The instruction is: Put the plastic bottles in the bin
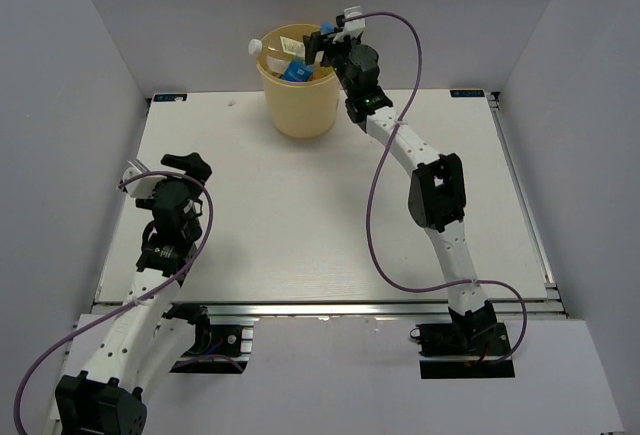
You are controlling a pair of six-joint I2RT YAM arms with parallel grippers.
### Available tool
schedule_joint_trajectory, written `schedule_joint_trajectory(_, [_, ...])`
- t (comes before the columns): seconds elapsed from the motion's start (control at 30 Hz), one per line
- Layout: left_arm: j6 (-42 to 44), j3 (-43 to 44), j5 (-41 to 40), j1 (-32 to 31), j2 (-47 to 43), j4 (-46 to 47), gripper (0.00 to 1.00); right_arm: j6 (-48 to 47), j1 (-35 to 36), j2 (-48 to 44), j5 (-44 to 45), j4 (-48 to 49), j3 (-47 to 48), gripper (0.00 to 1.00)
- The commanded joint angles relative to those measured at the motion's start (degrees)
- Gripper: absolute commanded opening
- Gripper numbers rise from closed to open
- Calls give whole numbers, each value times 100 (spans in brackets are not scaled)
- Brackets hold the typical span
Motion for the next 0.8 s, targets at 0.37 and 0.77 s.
schedule_joint_trajectory(0.37, [7,60,257,21,-11,-28,98,-773,52,-1477,831,89,-897,89])
schedule_joint_trajectory(0.77, [-248,421,757,21,384,-573,98,639,-668,-5572,1006,-957,-5745,89])
